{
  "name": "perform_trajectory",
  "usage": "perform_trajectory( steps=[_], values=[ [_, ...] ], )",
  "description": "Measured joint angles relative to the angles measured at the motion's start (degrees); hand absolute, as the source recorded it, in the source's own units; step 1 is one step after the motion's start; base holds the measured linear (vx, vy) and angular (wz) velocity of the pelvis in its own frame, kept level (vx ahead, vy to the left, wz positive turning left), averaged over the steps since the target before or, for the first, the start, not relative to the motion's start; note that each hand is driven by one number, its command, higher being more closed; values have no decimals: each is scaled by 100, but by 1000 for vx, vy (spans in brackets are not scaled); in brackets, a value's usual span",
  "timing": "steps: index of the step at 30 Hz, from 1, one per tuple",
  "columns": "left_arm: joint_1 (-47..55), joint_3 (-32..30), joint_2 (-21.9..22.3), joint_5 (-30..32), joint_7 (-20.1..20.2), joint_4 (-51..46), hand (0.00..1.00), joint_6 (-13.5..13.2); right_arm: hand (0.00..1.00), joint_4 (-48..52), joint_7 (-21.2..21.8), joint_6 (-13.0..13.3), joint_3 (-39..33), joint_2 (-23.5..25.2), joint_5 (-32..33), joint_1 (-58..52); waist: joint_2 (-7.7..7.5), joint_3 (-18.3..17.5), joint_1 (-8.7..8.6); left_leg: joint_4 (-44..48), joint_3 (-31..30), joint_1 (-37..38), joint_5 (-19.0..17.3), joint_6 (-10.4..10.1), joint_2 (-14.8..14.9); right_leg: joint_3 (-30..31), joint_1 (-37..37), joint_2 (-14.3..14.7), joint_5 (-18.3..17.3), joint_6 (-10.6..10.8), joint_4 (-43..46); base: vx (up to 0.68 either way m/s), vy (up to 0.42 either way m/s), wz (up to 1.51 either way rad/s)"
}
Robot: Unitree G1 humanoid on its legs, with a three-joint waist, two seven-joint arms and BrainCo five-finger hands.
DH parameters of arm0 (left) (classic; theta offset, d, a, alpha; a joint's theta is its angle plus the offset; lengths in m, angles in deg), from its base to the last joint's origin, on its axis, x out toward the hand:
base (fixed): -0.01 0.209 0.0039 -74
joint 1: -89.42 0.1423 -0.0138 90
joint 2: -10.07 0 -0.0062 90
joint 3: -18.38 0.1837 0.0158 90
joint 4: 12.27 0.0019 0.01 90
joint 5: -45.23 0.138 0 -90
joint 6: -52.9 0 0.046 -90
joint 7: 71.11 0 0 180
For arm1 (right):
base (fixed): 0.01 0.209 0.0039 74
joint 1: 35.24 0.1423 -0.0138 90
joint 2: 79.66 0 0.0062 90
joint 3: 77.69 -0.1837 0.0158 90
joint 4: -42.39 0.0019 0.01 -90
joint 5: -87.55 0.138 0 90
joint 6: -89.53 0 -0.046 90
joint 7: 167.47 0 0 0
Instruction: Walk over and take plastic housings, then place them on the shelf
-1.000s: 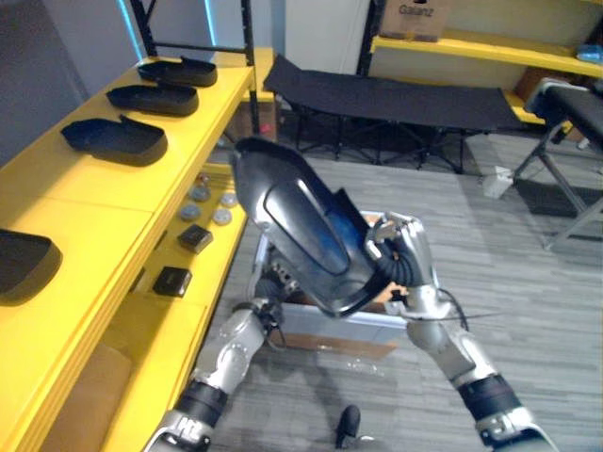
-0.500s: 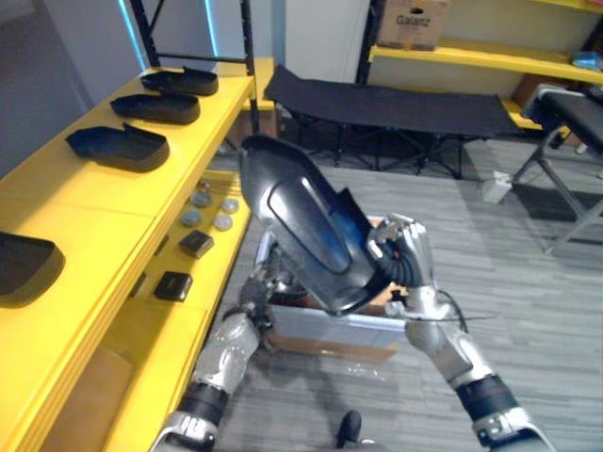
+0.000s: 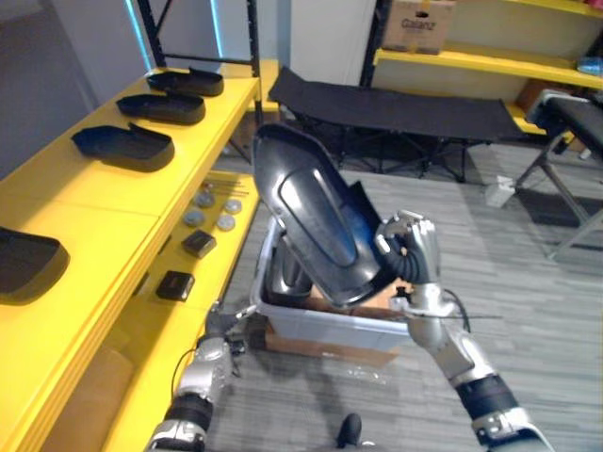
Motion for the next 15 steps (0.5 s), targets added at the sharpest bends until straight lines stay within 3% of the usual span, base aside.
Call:
perform_trajectory(
  steps=[4, 10, 15],
  values=[
    [70, -82, 0, -765, 354, -863, 0, -137, 100, 0, 8, -169, 0, 36, -8, -2, 0, 0, 29, 39, -30, -45, 2, 5, -28, -9, -4, -34, 22, 8, 1, -9, 6, 3],
    [328, -551, -61, -1035, 571, -1611, 0, -360, 100, 2, 12, -325, -20, 35, -8, -3, 9, 6, 136, 103, -97, -99, 1, 6, -31, -101, 13, -48, -8, -6, 1, -7, -11, 5],
    [654, -631, -51, -1809, 1101, -2204, 0, -317, 100, 2, 12, -416, -46, 32, -12, -24, 38, 23, 191, 111, -250, -145, 0, 1, -14, -281, 87, -43, -107, -42, 1, 7, -24, 17]
  ],
)
